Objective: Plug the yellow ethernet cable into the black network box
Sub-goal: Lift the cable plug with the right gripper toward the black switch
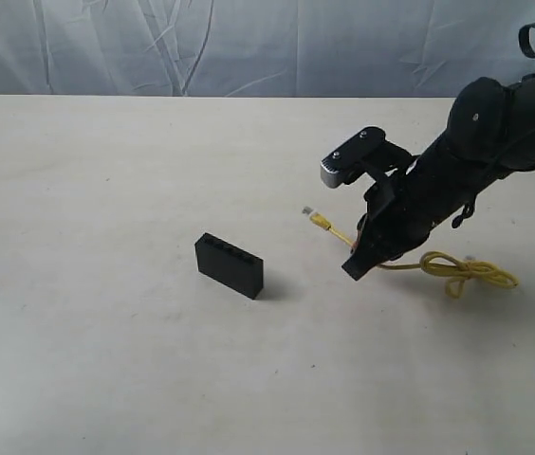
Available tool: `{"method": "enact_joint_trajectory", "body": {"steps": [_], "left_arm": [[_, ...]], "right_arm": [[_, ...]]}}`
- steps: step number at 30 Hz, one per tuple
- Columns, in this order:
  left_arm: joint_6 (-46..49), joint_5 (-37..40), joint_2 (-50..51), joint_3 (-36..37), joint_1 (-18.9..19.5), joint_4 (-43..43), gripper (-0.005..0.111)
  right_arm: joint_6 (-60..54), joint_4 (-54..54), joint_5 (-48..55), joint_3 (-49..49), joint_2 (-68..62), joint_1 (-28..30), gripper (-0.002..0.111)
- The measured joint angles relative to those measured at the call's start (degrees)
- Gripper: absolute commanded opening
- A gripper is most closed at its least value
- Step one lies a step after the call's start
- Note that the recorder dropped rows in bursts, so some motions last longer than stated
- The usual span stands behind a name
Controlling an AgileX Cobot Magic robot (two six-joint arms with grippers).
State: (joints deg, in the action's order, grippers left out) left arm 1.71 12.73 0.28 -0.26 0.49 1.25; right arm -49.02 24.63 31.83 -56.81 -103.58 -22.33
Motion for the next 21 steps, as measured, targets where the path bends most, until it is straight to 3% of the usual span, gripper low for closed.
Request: {"method": "enact_joint_trajectory", "body": {"steps": [9,21], "left_arm": [[0.0,-1.63,0.0,0.0,0.0,0.0,0.0],[0.0,-14.75,0.0,0.0,0.0,0.23,0.0]], "right_arm": [[-2.96,0.36,1.53,0.0,1.18,-5.95,-0.001],[-3.06,-2.67,1.19,0.0,1.18,-3.99,-0.001]]}}
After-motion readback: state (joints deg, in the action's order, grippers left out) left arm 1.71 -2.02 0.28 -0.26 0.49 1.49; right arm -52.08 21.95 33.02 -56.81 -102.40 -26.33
